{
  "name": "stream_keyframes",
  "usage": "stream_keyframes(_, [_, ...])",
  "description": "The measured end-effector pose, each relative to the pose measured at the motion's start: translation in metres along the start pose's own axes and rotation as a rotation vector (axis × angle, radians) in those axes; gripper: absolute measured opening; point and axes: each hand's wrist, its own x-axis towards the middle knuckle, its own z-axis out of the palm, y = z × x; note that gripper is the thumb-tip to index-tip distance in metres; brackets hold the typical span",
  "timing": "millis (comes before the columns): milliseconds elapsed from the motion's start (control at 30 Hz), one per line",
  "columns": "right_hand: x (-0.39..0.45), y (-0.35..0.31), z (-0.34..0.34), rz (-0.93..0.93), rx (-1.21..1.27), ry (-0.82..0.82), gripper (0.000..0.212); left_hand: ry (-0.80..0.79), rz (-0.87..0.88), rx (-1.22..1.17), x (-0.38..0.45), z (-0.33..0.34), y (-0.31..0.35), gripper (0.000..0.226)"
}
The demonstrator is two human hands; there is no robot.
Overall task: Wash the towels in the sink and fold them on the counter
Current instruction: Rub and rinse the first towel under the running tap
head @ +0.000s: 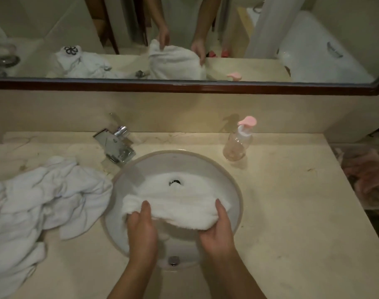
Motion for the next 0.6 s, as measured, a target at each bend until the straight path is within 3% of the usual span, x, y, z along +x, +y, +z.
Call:
stream_keyframes(100, [-0.017, 0.003, 0.004, -0.199, -0.317, 0.034, 0.055, 0.099, 0.008, -0.004, 0.007, -0.003, -0.012, 0.006])
stream_keyframes(200, [-0.033, 0.008, 0.024, -0.333, -0.667, -0.049, 0.05, 0.034, 0.018, -0.104, 0.01, 0.008, -0.01, 0.016])
stream_keyframes(333, [-0.02, 0.022, 0.077, -0.25, -0.945, -0.149, 0.017, -0.14, 0.012, 0.079, -0.001, 0.019, -0.011, 0.018])
stream_keyframes(467, [0.012, 0.023, 0.103, -0.173, -0.969, -0.012, 0.027, -0.248, 0.021, 0.209, -0.005, 0.01, -0.002, 0.051])
stream_keyframes(600, [-0.01, 0.038, 0.094, -0.155, -1.231, -0.085, 0.017, -0.283, -0.274, 0.016, 0.056, 0.012, 0.011, 0.058])
